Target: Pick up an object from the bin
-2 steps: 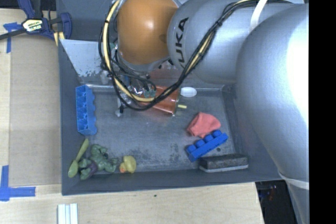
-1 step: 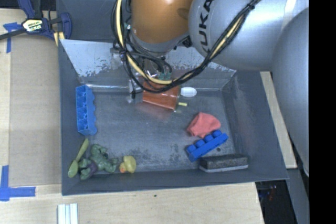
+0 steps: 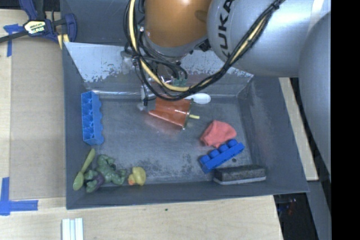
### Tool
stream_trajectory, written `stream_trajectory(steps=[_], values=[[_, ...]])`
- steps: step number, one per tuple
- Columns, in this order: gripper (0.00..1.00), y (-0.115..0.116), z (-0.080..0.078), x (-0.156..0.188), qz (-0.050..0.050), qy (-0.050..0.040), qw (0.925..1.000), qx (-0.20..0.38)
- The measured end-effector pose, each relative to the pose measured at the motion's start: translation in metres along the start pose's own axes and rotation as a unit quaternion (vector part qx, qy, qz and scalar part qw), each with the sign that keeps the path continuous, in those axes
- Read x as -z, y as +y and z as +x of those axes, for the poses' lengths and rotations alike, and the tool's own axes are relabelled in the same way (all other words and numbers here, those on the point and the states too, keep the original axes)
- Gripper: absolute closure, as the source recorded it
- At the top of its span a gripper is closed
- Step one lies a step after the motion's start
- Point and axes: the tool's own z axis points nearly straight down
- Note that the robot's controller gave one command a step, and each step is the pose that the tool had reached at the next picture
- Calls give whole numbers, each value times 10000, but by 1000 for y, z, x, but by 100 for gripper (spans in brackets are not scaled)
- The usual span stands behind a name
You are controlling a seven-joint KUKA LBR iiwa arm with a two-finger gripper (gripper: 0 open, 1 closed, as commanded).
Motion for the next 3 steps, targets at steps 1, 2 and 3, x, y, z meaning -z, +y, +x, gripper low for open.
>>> stream_trajectory(steps=[1,2,3], values=[[0,-58,35,8,-2,50,9976,696],[0,-75,37,19,10,32,9977,683],[0,-80,66,-37,9,-8,9999,103]])
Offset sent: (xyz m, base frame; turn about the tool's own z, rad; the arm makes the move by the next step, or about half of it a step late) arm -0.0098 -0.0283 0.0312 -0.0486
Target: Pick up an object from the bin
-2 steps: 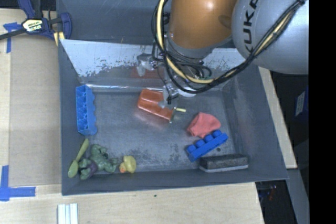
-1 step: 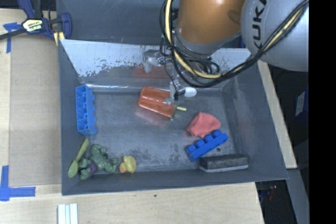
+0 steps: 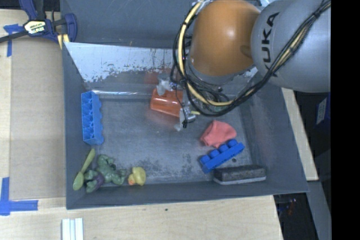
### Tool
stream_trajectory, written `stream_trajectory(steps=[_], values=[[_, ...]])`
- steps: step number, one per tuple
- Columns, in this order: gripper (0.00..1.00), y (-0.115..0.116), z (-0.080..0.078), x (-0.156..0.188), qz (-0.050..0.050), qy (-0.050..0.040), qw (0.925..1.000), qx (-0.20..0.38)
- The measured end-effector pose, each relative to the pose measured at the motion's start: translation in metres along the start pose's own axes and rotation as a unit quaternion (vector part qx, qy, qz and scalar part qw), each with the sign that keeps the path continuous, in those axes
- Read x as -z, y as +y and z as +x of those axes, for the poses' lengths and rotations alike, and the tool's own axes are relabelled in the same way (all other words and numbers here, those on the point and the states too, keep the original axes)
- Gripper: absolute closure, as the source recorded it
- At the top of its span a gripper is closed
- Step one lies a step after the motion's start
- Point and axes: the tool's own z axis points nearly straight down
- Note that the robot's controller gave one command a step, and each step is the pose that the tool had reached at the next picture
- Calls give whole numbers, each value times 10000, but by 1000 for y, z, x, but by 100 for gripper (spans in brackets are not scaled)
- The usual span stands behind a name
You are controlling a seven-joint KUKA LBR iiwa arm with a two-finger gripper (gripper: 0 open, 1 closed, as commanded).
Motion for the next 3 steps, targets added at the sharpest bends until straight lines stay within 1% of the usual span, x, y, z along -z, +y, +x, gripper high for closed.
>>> stream_trajectory(steps=[1,2,3], values=[[0,-2,8,-42,-8,33,9998,-201],[0,-9,-25,-29,1,3,9901,-1402],[100,-3,-18,70,-7,25,9962,-871]])
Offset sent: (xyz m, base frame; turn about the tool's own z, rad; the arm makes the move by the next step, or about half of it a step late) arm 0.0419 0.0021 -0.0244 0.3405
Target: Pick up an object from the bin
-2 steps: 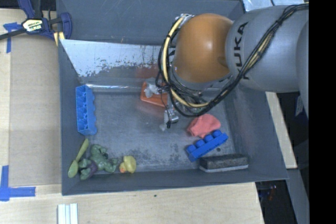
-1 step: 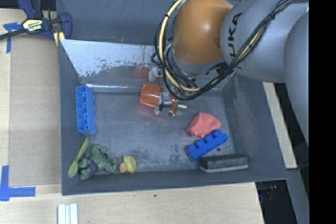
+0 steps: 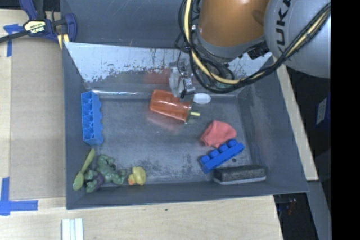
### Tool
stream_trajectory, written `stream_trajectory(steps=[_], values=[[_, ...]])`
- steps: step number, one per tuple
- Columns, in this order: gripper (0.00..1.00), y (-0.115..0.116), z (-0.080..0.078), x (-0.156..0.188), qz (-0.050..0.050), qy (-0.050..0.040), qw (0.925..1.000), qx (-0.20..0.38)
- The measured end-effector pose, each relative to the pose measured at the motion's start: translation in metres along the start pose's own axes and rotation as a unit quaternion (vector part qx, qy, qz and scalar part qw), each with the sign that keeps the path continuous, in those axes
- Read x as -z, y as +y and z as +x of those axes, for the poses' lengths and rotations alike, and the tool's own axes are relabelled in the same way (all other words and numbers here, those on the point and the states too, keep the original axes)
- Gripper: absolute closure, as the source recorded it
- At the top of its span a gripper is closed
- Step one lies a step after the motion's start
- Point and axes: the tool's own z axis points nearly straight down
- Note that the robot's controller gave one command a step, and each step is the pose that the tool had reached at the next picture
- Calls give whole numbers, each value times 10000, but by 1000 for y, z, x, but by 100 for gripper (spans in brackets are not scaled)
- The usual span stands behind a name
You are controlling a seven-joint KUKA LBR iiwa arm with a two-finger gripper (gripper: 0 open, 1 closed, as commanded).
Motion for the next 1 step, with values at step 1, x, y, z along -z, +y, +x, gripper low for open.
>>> stream_trajectory(steps=[1], values=[[100,0,0,0,1,0,10000,-1]])
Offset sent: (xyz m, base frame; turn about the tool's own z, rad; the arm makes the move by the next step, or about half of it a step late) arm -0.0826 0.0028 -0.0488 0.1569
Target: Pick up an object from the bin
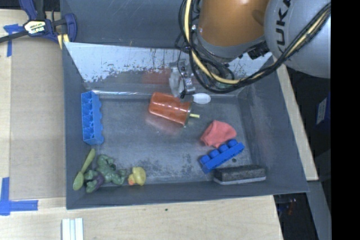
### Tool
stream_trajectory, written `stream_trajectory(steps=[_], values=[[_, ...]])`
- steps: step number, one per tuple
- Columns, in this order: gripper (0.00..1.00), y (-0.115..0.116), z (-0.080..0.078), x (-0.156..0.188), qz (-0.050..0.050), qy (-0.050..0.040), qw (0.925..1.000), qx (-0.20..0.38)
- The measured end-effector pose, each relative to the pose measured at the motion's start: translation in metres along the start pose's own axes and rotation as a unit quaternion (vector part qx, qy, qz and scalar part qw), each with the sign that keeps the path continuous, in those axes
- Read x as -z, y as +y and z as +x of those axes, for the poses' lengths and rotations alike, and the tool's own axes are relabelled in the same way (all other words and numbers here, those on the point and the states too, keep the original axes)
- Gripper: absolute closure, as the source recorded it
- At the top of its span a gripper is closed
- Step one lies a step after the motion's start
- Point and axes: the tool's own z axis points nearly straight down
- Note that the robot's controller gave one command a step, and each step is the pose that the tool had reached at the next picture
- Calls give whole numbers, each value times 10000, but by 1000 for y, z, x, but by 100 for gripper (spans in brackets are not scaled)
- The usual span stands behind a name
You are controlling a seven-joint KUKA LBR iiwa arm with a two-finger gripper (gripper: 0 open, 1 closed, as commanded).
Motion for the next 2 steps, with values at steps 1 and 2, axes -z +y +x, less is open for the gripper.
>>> stream_trajectory(steps=[1,2], values=[[100,9,48,-27,-2,-20,9989,-468],[100,12,16,-82,-10,-84,9926,-1210]])
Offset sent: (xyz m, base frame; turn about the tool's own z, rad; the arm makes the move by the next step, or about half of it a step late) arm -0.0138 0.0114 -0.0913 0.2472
